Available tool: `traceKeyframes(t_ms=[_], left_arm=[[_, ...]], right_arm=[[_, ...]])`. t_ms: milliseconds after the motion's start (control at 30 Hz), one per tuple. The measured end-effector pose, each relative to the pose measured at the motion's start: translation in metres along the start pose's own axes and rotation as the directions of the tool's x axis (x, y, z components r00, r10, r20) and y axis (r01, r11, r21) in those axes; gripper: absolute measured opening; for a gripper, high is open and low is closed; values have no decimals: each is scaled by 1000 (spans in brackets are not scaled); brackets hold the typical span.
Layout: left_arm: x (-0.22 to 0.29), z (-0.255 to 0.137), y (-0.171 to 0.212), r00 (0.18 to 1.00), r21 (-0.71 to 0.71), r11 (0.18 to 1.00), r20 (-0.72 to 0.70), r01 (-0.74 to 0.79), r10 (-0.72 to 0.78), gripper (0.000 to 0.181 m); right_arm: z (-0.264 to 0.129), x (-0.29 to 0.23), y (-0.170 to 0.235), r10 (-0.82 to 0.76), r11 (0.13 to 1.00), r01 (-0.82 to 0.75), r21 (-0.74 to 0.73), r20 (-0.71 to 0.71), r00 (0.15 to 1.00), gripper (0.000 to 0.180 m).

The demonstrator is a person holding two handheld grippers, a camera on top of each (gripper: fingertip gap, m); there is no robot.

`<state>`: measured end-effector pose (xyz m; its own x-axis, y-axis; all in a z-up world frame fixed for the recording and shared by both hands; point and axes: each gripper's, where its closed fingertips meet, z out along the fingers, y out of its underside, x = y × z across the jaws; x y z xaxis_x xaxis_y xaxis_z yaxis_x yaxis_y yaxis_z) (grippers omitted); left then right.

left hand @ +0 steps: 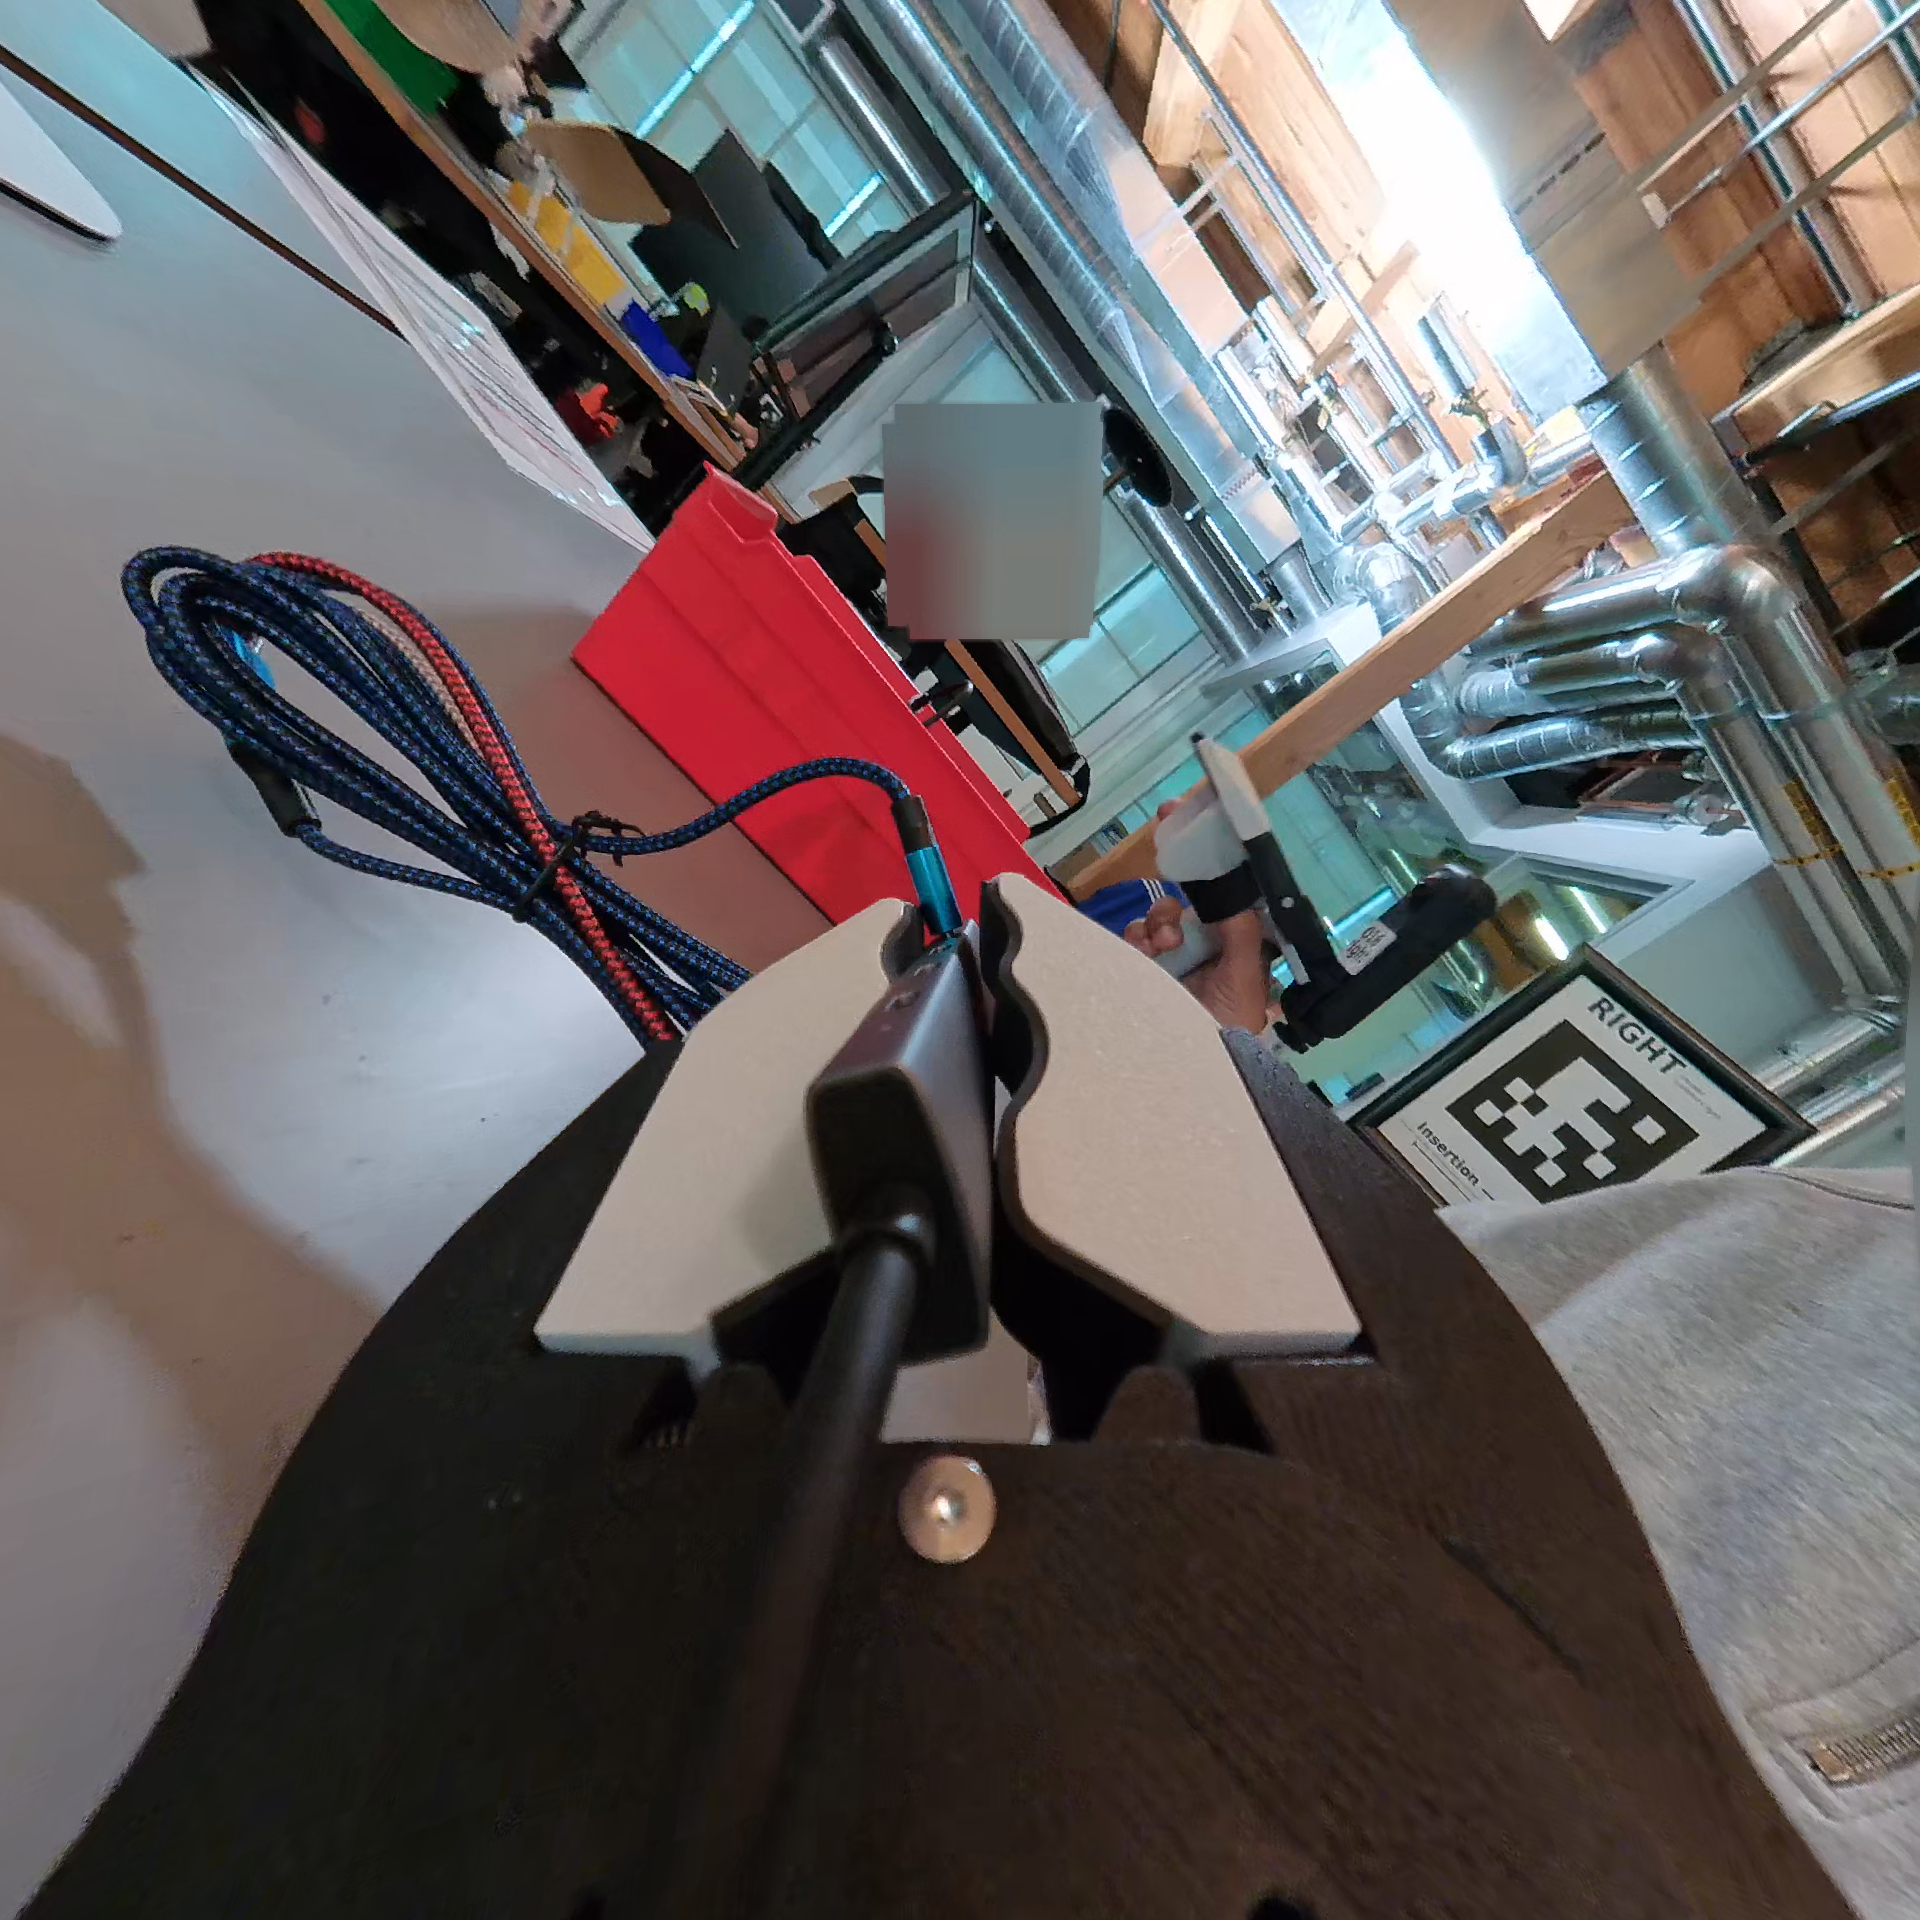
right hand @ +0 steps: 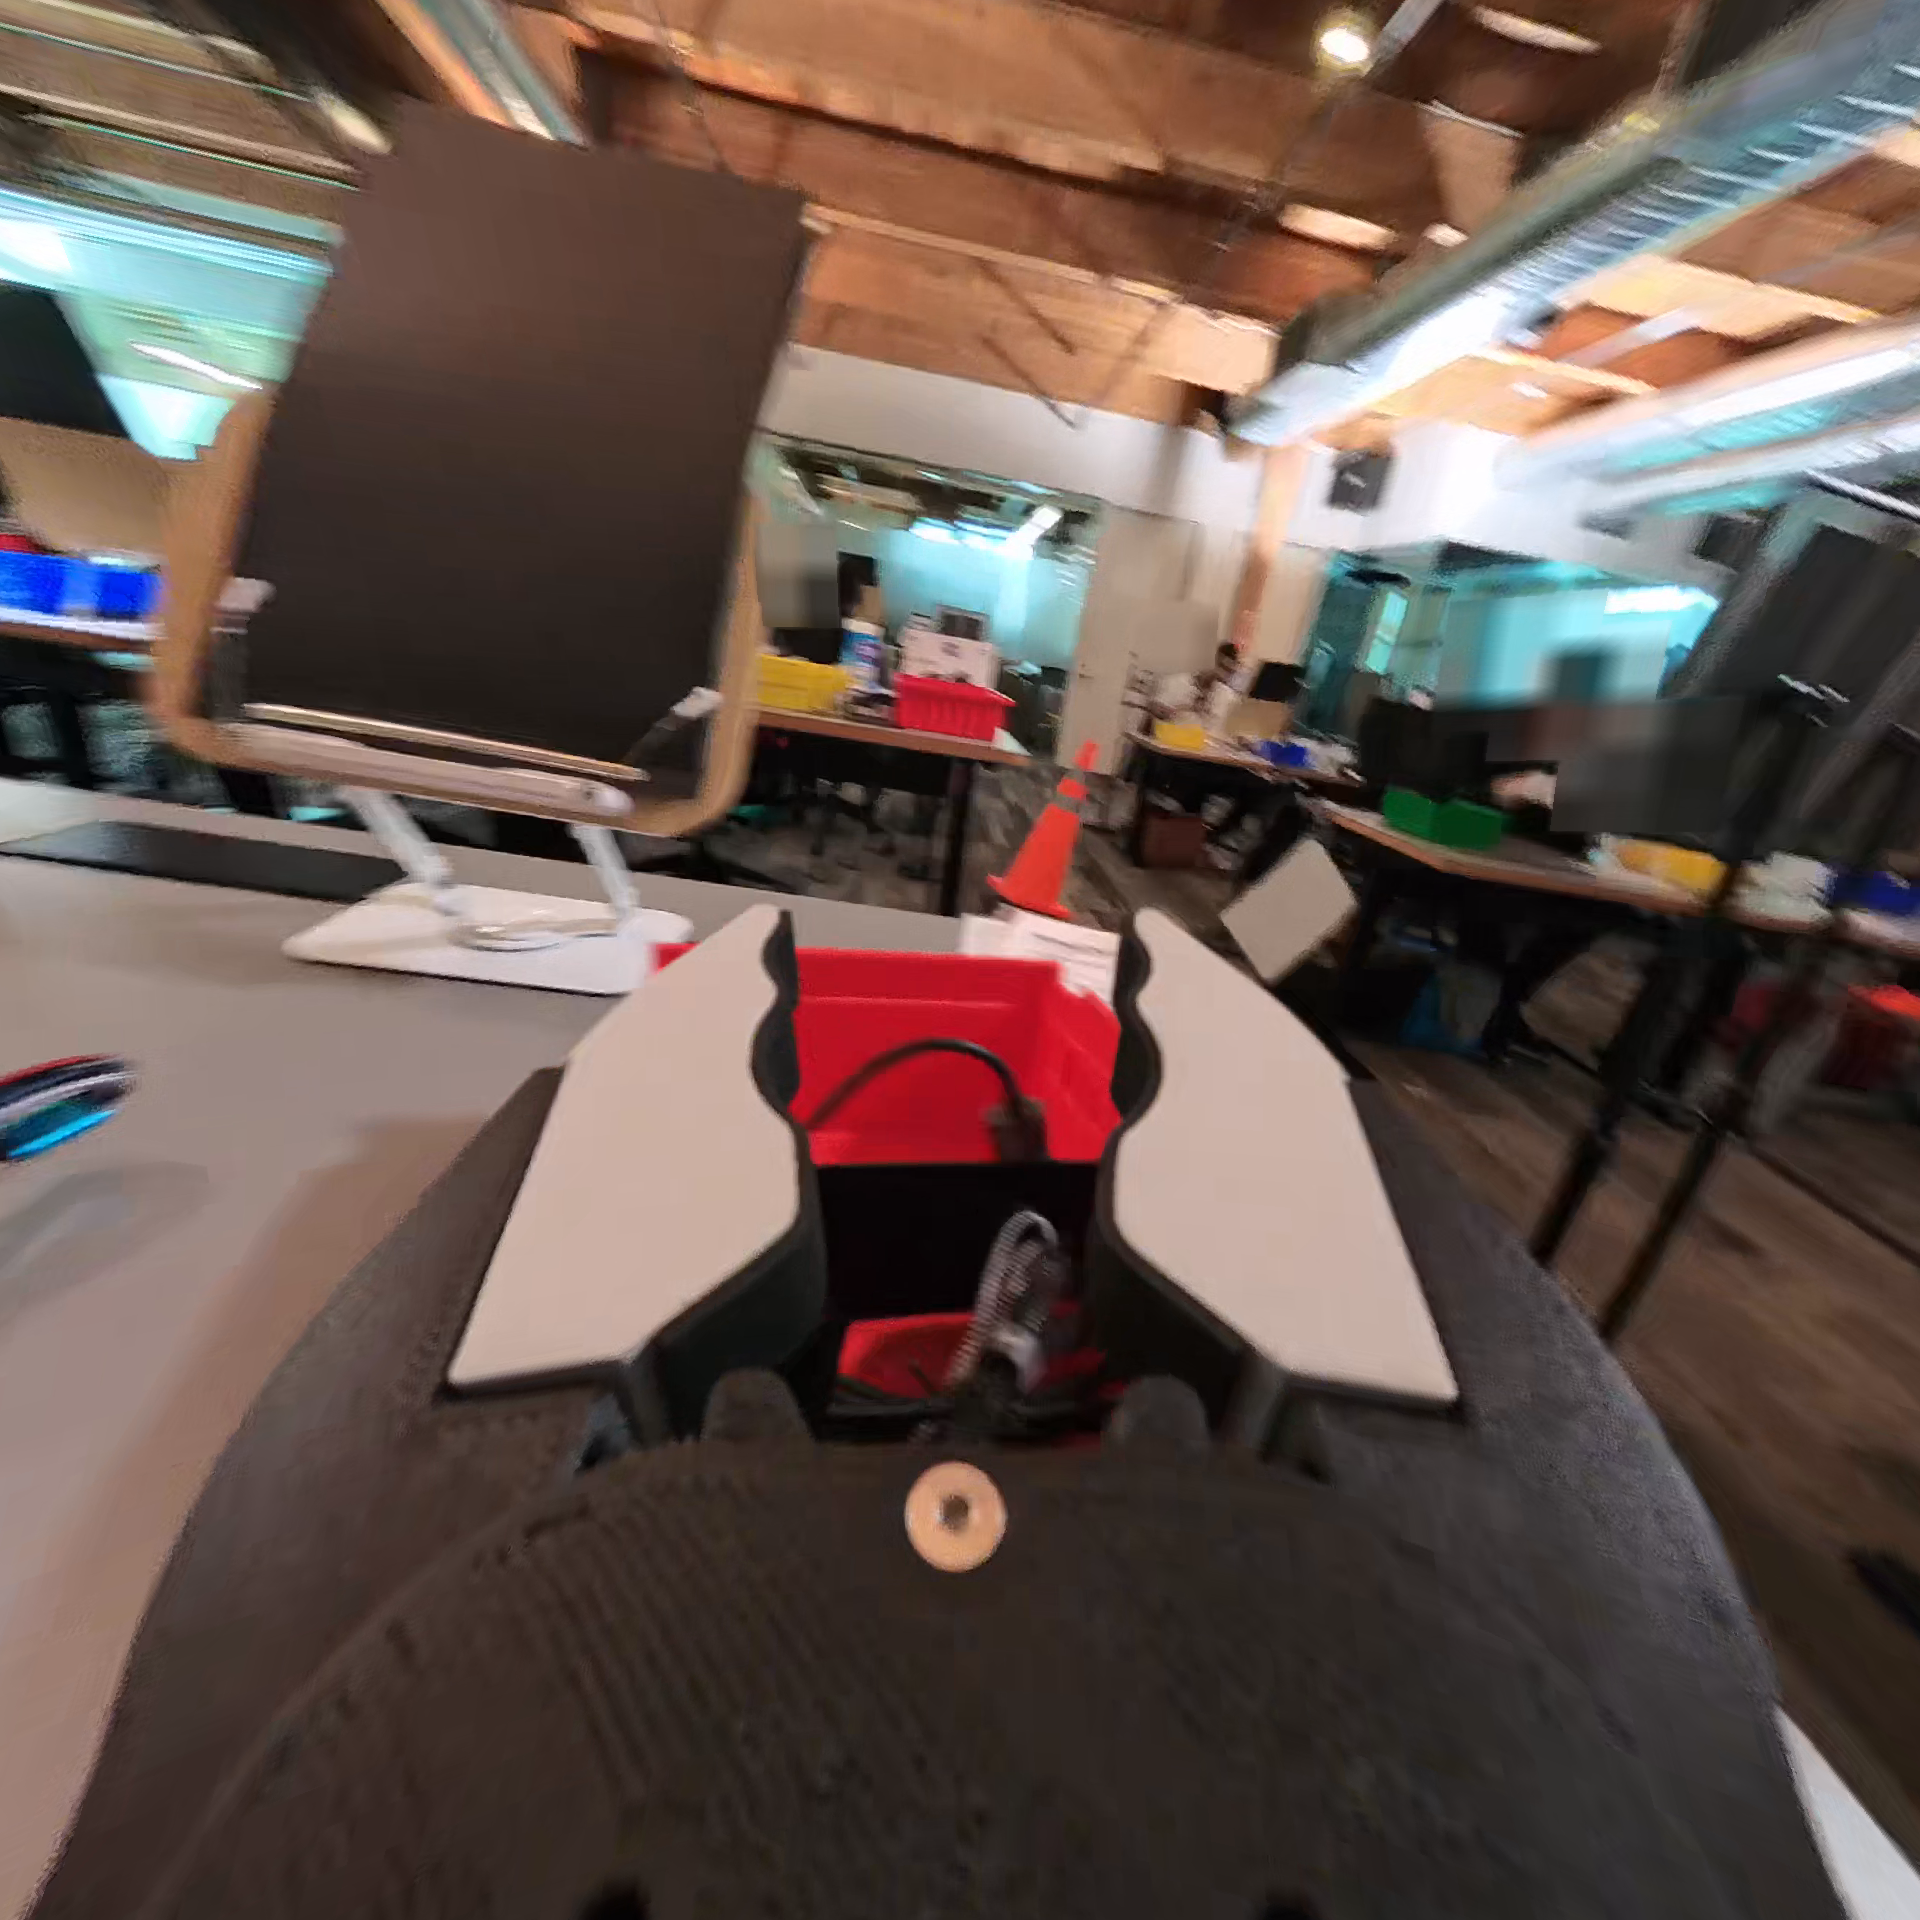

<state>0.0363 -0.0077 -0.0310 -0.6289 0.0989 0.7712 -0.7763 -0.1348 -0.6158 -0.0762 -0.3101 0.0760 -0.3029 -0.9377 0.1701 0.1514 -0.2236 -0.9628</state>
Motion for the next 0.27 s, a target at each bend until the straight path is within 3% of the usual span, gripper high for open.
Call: traceKeyframes(t_ms=[133, 267], left_arm=[[7, 10, 13, 999, -60, 998, -39, 8, -10, 12], [18, 23, 35, 993, -170, 985, -103, 37, -55, 13]], right_arm=[[-21, -102, -33, -109, 990, 71, 123, 334, 936, 35], [-44, -198, -1, -191, 981, 176, 81, 576, 795, 36]])
